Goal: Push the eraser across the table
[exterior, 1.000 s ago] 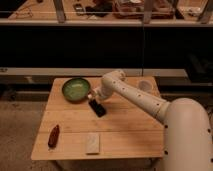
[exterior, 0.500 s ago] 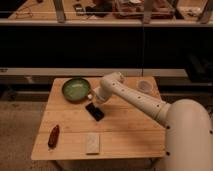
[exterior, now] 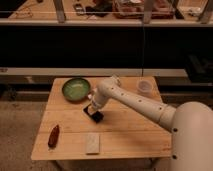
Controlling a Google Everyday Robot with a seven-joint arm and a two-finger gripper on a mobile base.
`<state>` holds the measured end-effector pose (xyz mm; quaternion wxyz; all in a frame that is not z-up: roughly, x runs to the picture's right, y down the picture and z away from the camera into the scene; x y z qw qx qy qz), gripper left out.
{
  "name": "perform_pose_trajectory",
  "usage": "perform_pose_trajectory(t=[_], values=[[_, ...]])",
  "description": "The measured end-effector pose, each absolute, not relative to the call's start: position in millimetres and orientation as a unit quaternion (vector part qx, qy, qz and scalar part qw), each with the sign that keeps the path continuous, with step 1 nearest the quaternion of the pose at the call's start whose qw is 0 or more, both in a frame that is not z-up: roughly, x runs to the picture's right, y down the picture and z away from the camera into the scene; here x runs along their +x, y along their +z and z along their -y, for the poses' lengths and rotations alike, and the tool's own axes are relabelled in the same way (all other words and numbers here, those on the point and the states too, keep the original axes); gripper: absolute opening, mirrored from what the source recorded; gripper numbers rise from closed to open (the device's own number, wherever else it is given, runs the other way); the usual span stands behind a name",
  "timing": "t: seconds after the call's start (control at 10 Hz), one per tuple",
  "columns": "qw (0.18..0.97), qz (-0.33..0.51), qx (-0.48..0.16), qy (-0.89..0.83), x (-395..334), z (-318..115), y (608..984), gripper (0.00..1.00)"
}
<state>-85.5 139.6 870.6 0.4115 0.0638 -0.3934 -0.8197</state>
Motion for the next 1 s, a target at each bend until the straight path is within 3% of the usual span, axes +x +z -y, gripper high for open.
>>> perform_pose_trajectory(t=[0.3, 0.8, 1.0], values=[[0.39, 0.397, 0.071, -0.828, -93, -148, 858, 0.0], [0.481, 0.238, -0.005, -0.844, 10, -44, 908, 0.0], [0.492, 0.219, -0.014, -0.843, 23, -34, 913, 0.0]])
